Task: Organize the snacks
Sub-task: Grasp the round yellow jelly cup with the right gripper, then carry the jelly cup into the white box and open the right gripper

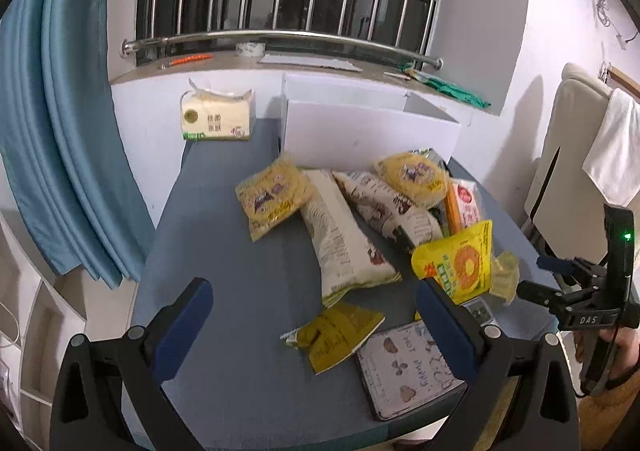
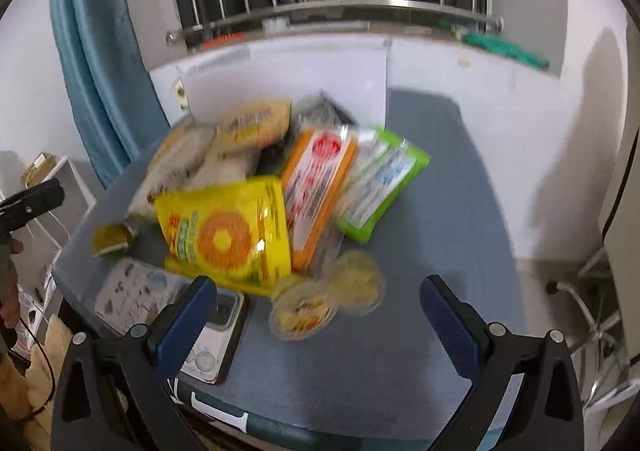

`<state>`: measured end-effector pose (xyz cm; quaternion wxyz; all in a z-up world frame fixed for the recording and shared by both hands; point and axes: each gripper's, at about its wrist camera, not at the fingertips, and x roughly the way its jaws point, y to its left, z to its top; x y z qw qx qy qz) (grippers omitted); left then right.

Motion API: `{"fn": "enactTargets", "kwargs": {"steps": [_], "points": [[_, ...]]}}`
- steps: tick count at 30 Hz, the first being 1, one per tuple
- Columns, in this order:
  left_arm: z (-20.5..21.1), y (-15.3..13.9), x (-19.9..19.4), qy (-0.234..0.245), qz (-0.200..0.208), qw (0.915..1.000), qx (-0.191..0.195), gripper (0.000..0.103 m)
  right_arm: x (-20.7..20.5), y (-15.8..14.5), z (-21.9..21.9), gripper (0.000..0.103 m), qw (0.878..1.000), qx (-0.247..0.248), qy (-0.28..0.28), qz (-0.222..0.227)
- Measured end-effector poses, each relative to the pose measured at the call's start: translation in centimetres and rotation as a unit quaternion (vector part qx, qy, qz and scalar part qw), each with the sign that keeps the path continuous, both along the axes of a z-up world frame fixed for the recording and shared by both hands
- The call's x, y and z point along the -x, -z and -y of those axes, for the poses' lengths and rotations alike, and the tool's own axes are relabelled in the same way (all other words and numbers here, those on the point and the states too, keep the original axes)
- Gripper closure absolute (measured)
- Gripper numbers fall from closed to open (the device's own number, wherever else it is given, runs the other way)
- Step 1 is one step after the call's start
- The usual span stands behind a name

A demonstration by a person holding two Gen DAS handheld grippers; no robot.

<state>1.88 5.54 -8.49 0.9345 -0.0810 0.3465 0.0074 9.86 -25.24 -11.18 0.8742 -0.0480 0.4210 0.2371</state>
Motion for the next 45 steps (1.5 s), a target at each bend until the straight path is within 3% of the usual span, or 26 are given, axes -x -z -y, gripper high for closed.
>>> {"fn": "enactTargets", "kwargs": {"steps": [4, 6, 8, 12, 14, 26, 34, 35, 36, 38, 41, 45], "points": [[-0.3, 0.8, -0.1, -0.003, -0.009, 0.9999, 0.01, 0.0, -0.3, 1.8, 0.2, 0.001, 0.998, -0.04, 0.009, -0.042], [-0.3, 1.2, -0.3, -0.003, -0.014, 0.9998, 0.013, 0.0, -0.6, 2.3, 0.1, 0.006, 0.998, -0.041, 0.013, -0.045], [-0.3, 1.3, -0.4, -0.001, -0.016, 0.9998, 0.01, 0.0, -1.2, 3.1, 0.1, 0.019, 0.997, -0.038, 0.018, -0.058], [0.0, 1.6, -0.4, 0.0, -0.021, 0.9998, 0.002, 0.0, -1.8, 3.3, 0.1, 0.026, 0.998, -0.041, 0.026, -0.049], [-0.1, 1.8, -0.4, -0.001, -0.023, 0.9997, 0.004, 0.0, -1.9, 3.3, 0.2, 0.054, 0.997, -0.043, 0.021, -0.054], [0.5, 3.2, -1.0, 0.019, -0.047, 0.9987, 0.008, 0.0, -1.0, 2.6, 0.8, 0.055, 0.998, -0.056, 0.016, -0.04], [1.4, 5.4, -3.7, 0.058, -0.081, 0.9942, 0.039, 0.002, -1.0, 0.5, 0.7, 0.055, 0.998, -0.065, 0.009, -0.01], [1.4, 5.7, -4.0, 0.061, -0.087, 0.9935, 0.04, 0.009, -1.0, 0.4, 0.6, 0.055, 0.998, -0.066, 0.007, -0.009], [1.5, 6.0, -4.3, 0.065, -0.095, 0.9927, 0.038, 0.03, -0.9, 0.3, 0.6, 0.055, 0.998, -0.065, 0.006, -0.008], [1.7, 6.7, -4.5, 0.058, -0.107, 0.9924, 0.016, 0.049, -0.9, 0.2, 0.6, 0.055, 0.998, -0.065, 0.005, -0.006], [1.7, 6.6, -4.0, 0.06, -0.099, 0.9932, 0.012, 0.059, -1.0, 0.1, 0.8, 0.055, 0.998, -0.068, 0.008, -0.005], [1.1, 5.8, -3.1, 0.05, -0.083, 0.9952, 0.013, 0.063, -1.1, -0.1, 0.9, 0.055, 0.997, -0.074, 0.008, -0.005]]}}
